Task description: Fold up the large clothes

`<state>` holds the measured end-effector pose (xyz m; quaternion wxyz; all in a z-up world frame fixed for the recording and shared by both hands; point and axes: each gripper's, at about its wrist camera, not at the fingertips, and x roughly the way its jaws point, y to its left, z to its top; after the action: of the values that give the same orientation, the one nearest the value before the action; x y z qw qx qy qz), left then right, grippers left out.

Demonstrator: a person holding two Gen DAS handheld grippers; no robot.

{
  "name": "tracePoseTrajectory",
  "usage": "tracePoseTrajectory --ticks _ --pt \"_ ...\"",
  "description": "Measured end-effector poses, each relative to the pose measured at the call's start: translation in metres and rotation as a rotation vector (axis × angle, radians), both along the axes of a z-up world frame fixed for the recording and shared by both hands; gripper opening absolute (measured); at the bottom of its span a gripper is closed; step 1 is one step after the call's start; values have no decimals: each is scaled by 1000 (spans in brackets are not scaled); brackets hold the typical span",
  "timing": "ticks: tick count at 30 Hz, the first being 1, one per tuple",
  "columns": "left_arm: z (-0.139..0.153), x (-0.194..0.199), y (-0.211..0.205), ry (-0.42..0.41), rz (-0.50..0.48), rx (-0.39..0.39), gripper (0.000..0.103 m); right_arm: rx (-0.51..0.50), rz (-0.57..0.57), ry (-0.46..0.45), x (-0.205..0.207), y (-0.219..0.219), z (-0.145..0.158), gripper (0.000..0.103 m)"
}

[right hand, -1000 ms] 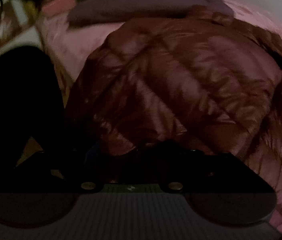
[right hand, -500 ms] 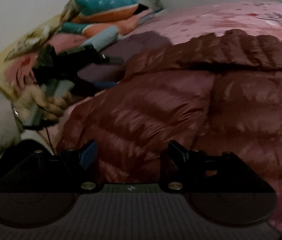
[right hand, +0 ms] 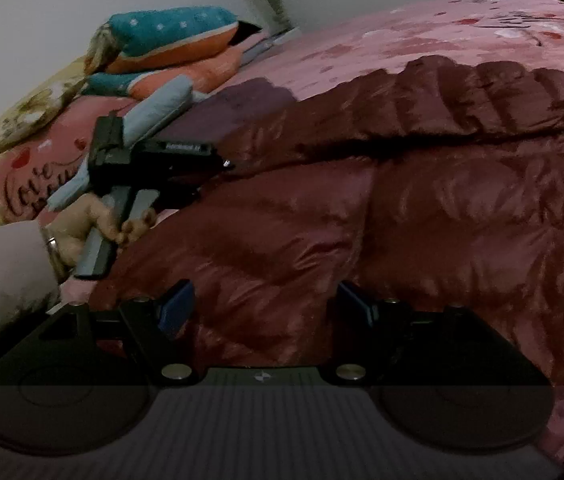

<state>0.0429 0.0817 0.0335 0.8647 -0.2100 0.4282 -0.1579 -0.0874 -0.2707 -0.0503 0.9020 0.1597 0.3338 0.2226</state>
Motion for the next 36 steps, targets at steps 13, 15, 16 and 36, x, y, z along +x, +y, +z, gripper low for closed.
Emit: tracePoseTrajectory --ticks 13,15,16,36 --pt "60 19 -31 -289 17 490 15 -12 -186 -17 4 -44 -7 101" --pt "51 17 -39 -299 -7 560 15 -8 -204 -18 7 -54 -11 101" --pt "45 16 -42 -300 -14 587 15 -8 -215 -20 3 -60 -12 101" --pt "101 -76 -129 -447 -112 558 55 165 -942 -50 -79 -254 -9 101"
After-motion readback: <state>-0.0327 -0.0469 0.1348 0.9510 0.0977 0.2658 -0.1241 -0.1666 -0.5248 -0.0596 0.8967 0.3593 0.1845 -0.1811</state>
